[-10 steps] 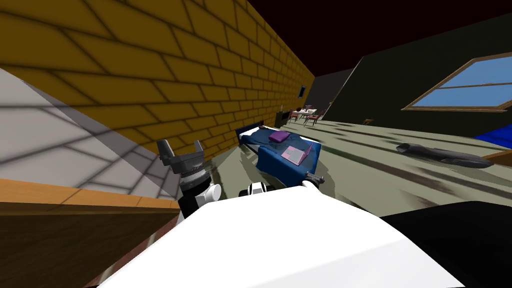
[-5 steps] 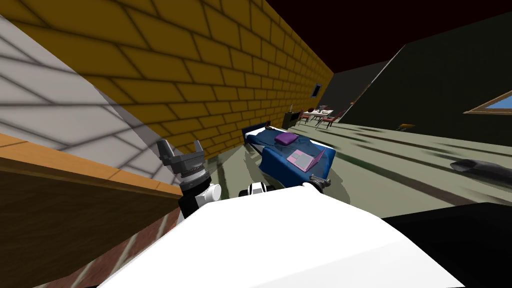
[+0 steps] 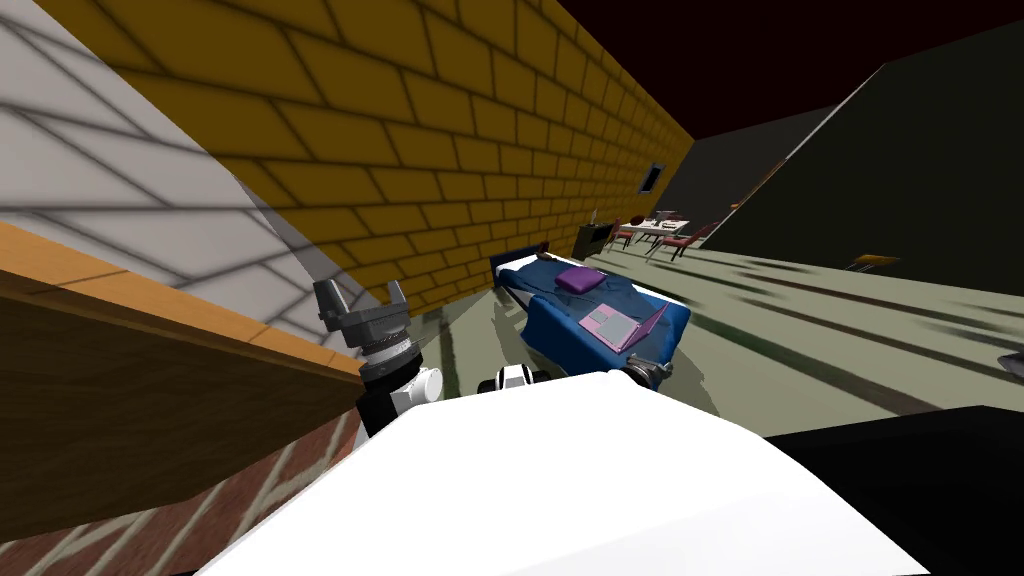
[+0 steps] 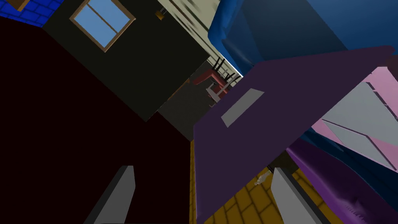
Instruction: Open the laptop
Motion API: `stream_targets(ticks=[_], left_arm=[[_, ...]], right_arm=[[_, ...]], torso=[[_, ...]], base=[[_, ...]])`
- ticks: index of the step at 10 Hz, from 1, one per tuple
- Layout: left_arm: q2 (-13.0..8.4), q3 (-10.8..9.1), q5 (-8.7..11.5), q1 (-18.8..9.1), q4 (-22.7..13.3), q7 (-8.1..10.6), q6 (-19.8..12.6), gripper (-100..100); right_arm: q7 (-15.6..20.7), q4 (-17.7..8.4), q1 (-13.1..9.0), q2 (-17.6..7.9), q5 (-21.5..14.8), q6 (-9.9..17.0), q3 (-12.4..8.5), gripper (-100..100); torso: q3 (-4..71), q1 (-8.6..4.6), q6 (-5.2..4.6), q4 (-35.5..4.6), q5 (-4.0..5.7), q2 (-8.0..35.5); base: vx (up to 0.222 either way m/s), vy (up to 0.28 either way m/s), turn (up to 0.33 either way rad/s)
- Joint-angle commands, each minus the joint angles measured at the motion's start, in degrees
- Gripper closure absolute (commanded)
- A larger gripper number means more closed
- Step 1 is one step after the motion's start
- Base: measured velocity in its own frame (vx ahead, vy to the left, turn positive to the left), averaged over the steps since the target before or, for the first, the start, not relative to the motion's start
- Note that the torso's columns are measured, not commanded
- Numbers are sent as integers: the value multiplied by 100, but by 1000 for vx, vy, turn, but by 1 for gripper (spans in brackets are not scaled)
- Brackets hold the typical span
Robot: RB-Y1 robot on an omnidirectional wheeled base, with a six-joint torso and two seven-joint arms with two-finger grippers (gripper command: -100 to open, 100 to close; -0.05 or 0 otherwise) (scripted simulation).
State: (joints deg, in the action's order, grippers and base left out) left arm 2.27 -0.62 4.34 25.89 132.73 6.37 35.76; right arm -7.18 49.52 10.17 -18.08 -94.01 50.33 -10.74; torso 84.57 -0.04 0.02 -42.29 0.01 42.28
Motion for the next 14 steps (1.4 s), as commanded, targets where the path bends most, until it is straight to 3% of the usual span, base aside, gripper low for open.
stream_targets(ticks=[1,2,4,8,11,12,14], left_arm=[[0,0,0,1,0,0,0,0],[0,0,0,0,0,0,0,0],[0,0,0,0,0,0,0,0],[0,0,0,1,0,0,0,0],[0,0,0,1,0,0,0,0],[0,0,0,1,0,0,0,0],[1,0,0,1,0,0,0,0]], right_arm=[[-18,-403,-94,-87,-256,246,-13,-100],[-18,-432,-94,-87,-256,246,-13,-100],[-45,-794,-190,-191,-534,490,-20,-100],[-68,-1234,-283,-297,-792,716,-24,-100],[-51,-1236,-283,-300,-804,728,-27,-100],[-50,-1234,-282,-300,-803,727,-28,100],[205,-1435,-96,-342,-944,796,-25,100]], torso=[[0,0,-5,1,0,0],[2,2,0,1,0,-4],[0,4,0,0,-1,0],[0,6,-1,0,-2,0],[-3,11,-4,-1,-2,5],[-3,11,-2,-1,-3,5],[23,-2,-3,30,13,-45]], base=[[31,-37,166],[30,-34,113],[26,-47,217],[23,-43,125],[7,-18,39],[-1,-3,-16],[141,31,33]])
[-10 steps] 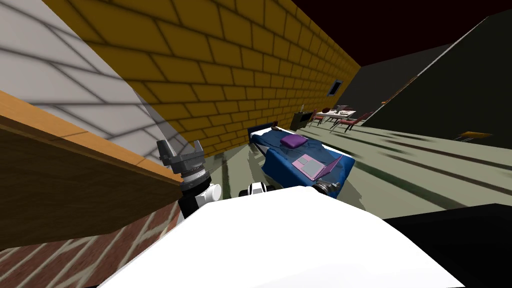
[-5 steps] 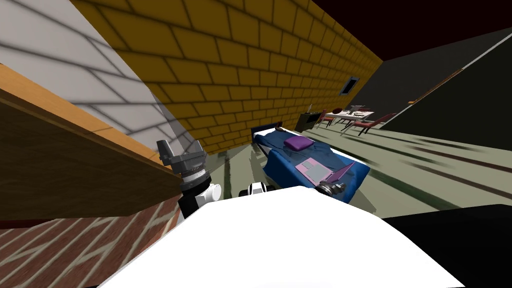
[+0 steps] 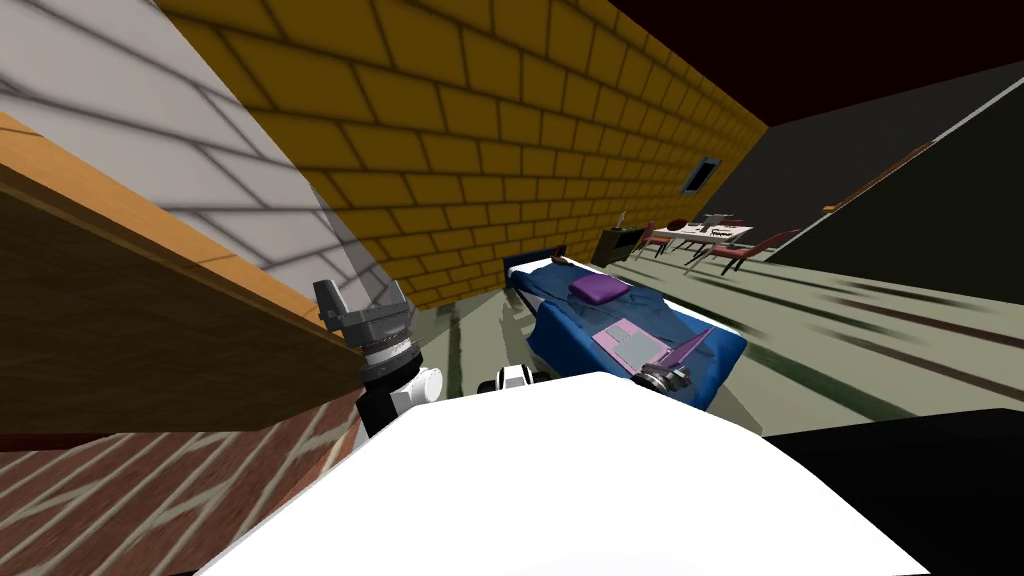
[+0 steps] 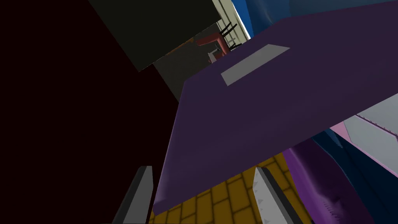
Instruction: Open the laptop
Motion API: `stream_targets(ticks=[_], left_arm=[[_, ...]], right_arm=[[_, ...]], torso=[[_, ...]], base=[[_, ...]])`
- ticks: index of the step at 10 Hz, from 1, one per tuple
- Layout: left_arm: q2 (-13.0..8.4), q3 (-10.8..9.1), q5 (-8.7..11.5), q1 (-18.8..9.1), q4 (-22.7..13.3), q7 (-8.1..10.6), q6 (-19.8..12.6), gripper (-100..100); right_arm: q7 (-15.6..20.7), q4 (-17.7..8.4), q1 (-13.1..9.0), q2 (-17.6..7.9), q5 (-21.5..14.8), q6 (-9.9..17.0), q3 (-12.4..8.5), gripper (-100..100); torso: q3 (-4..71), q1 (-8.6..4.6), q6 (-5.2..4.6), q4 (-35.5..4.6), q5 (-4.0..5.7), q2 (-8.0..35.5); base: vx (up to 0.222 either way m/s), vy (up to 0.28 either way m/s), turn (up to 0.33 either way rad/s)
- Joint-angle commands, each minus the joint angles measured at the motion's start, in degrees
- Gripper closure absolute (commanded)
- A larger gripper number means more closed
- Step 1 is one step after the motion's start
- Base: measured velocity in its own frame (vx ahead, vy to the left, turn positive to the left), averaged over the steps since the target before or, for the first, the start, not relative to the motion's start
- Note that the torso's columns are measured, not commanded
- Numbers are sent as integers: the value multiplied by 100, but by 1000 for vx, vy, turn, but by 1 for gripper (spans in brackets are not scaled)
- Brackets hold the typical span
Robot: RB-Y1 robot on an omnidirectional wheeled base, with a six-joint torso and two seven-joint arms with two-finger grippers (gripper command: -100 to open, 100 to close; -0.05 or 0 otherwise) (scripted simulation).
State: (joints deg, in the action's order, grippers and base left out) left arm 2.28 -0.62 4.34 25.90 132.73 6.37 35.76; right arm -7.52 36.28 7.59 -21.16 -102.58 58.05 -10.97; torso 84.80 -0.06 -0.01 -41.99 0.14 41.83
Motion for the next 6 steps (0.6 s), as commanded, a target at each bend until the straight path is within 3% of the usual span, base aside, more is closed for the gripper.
stream_targets(ticks=[1,3,6], left_arm=[[0,0,0,1,1,0,1,0],[0,-1,0,2,1,0,1,0],[-1,-1,0,0,0,0,0,0]], right_arm=[[324,-178,223,-47,-135,44,1,100],[495,-312,344,-71,-230,85,7,100],[667,-445,464,-96,-326,126,13,100]], torso=[[18,-21,-3,9,3,-29],[-5,-35,0,-4,17,8],[-42,3,-11,-32,-9,78]], base=[[190,45,21],[190,31,17],[107,27,18]])
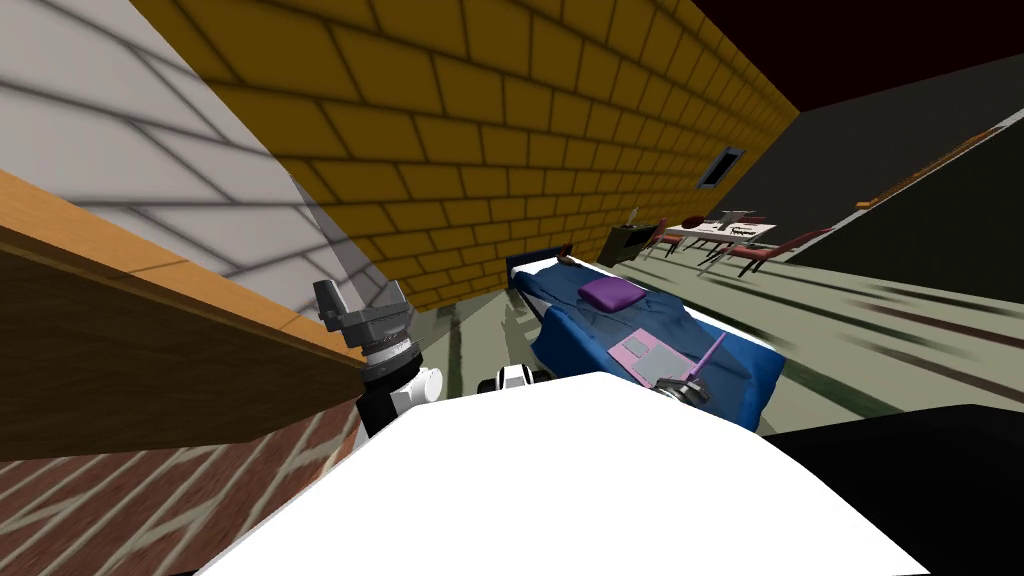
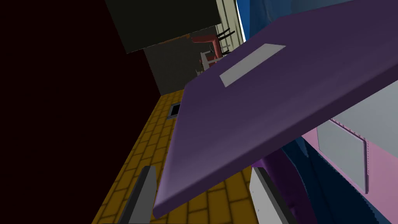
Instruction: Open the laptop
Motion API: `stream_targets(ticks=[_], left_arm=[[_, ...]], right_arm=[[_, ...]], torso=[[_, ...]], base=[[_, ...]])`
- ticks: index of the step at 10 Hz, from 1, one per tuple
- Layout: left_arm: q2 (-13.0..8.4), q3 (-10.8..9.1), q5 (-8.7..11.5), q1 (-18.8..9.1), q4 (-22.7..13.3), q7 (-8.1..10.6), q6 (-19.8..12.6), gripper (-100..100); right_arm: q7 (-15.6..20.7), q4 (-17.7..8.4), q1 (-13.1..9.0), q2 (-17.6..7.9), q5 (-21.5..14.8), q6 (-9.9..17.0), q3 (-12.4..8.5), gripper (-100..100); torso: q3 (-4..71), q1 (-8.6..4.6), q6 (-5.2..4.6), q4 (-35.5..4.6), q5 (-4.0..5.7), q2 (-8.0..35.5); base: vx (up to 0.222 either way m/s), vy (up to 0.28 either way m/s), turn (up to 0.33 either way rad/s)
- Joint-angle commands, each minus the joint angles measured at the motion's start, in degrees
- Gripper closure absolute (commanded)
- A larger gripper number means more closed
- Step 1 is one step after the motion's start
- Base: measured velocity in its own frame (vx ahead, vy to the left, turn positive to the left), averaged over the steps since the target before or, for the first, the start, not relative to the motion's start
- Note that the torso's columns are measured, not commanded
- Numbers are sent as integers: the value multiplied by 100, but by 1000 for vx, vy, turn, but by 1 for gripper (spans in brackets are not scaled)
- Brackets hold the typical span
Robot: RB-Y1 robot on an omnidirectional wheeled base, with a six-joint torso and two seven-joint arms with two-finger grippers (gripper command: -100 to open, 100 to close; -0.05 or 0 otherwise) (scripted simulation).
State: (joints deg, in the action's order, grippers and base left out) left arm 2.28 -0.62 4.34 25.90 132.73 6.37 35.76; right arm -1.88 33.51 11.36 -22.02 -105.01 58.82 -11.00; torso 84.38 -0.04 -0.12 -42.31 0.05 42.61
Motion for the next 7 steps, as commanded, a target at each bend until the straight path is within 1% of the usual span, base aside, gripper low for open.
stream_targets(ticks=[1,2,3,4,5,7], left_arm=[[0,0,0,0,0,0,0,0],[0,0,0,1,0,0,0,0],[0,0,0,1,0,0,0,0],[0,0,0,0,0,0,0,0],[0,0,0,0,0,0,0,0],[0,0,0,-1,0,0,0,0]], right_arm=[[188,-235,148,-22,-131,71,18,100],[273,-302,208,-34,-178,91,21,100],[273,-302,208,-34,-178,91,21,100],[273,-302,208,-34,-178,91,21,100],[202,-395,159,-28,-189,102,40,100],[525,-559,170,282,-386,450,54,100]], torso=[[10,18,0,3,-6,-15],[24,17,3,8,-11,-36],[32,14,10,9,-16,-46],[25,17,12,4,-21,-30],[12,16,10,-3,-22,-9],[17,9,9,0,-16,-22]], base=[[148,27,10],[158,30,9],[110,27,6],[43,6,2],[14,-1,4],[60,-70,-22]])
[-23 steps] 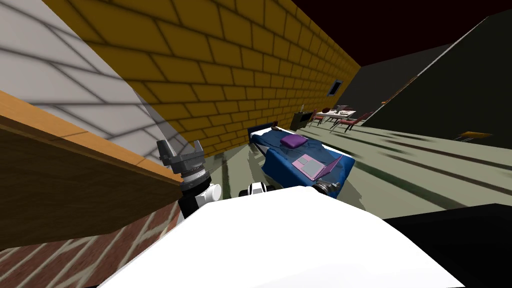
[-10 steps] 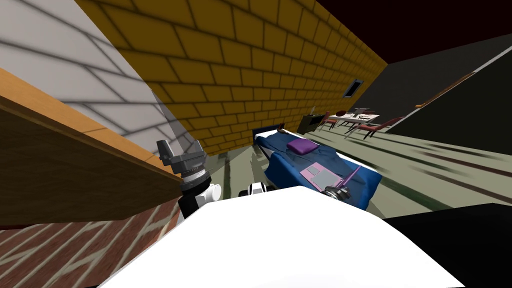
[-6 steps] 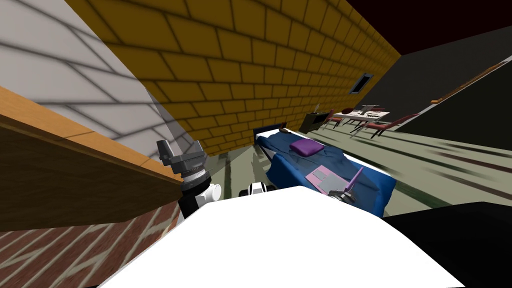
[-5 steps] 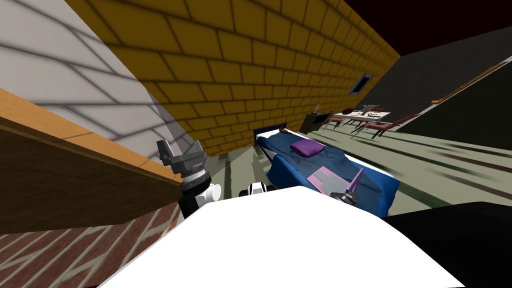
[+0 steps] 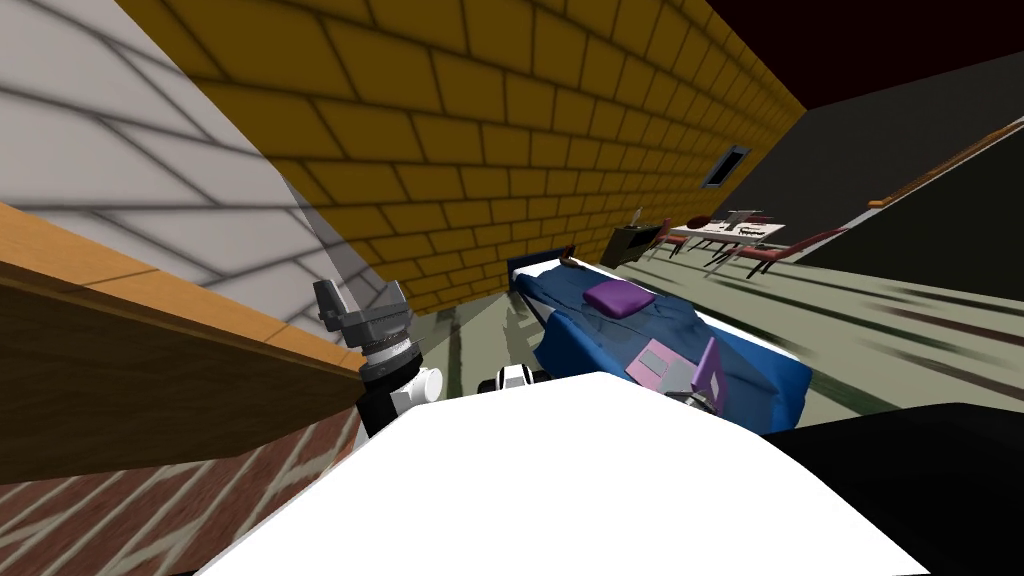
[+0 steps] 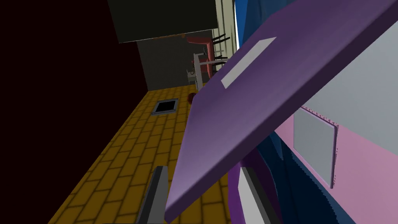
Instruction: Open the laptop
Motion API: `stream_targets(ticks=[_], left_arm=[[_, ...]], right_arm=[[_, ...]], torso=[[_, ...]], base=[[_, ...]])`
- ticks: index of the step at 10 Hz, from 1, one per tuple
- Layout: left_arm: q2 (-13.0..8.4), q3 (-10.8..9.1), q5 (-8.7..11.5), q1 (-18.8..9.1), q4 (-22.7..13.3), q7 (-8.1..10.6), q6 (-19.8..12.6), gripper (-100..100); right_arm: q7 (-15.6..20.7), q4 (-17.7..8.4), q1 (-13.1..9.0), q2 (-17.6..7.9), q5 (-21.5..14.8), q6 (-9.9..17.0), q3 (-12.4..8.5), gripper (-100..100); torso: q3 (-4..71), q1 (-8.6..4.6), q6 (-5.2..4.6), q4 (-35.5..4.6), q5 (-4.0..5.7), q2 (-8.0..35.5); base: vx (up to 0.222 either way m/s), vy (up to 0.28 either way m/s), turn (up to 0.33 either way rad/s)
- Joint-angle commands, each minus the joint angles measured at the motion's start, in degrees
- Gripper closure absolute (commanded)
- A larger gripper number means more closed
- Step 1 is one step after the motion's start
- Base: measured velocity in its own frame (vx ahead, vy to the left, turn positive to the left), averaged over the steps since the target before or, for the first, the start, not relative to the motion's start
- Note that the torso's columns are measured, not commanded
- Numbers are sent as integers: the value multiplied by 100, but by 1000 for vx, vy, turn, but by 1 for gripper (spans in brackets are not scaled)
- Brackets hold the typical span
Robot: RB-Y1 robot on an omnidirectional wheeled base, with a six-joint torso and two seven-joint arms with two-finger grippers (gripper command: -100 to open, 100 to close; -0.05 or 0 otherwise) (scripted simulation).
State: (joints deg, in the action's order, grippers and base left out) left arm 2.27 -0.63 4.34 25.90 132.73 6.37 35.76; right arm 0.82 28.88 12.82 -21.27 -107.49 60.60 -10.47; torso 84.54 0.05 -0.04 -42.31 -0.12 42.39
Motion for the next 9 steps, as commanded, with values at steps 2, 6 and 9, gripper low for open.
stream_targets(ticks=[2,6,9], left_arm=[[0,0,0,1,0,0,0,0],[0,0,0,0,0,0,0,0],[1,1,0,0,0,0,0,0]], right_arm=[[411,-182,28,359,-238,450,8,100],[721,-353,37,663,-436,808,21,100],[747,-58,73,430,-313,594,37,-100]], torso=[[14,-12,7,7,4,-25],[-4,9,8,-2,1,3],[3,31,4,2,-3,-3]], base=[[79,-81,-18],[58,-62,-10],[34,14,14]])
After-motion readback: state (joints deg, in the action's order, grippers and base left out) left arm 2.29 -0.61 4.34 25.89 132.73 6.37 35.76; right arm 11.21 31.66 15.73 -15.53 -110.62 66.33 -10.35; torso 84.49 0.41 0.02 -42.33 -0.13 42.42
